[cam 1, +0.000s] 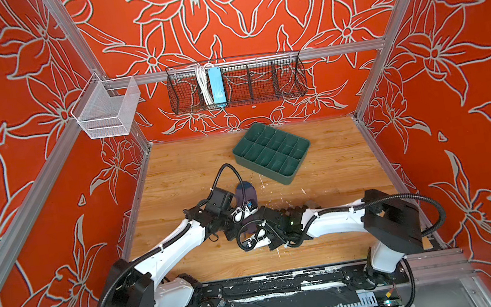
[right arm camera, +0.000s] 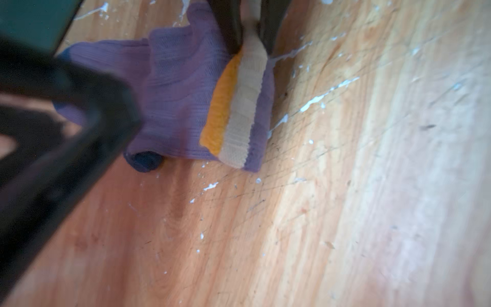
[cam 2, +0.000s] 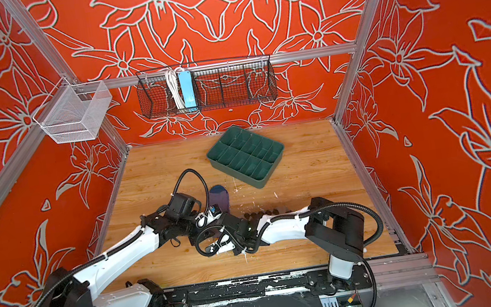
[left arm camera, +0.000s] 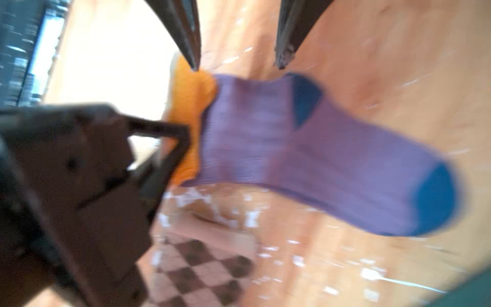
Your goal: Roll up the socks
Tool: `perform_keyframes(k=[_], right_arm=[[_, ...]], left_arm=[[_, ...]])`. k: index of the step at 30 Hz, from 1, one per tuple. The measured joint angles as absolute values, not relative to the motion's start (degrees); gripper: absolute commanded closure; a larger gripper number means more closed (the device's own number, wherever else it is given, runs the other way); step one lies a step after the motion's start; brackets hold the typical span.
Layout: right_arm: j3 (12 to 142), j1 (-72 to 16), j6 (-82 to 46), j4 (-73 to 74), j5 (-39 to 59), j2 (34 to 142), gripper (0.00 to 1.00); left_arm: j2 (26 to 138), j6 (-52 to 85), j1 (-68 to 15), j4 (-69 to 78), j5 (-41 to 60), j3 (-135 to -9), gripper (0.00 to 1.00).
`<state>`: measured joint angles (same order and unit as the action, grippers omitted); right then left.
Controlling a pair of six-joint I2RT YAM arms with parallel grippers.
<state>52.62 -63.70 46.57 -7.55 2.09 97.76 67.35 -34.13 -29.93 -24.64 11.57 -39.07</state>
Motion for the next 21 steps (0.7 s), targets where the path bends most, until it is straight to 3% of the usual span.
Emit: perform_keyframes(k=[6, 10, 16, 21], right_arm=[[59.6, -61.4, 44.7, -18.4, 9.2, 100.3, 1.0], [66.6, -59.2, 44.0, -27.2, 16.3, 104.7, 1.0], [78.6, -54.6, 42.6, -40.0, 27.4, 113.7, 1.0], [85.8, -51.8, 41.0, -47.6, 32.4, 119.7, 1.0]], left_arm=[[52.6, -31.8, -28.1, -17.7, -1.3, -34.1, 0.33], [39.7, -32.9, -27.2, -16.0, -4.8, -32.6, 0.29], [25.7, -41.0, -27.0, -23.8, 1.4, -32.7, 0.29], [24.5, -48.6, -27.0, -33.0, 9.2, -32.9, 0.3]])
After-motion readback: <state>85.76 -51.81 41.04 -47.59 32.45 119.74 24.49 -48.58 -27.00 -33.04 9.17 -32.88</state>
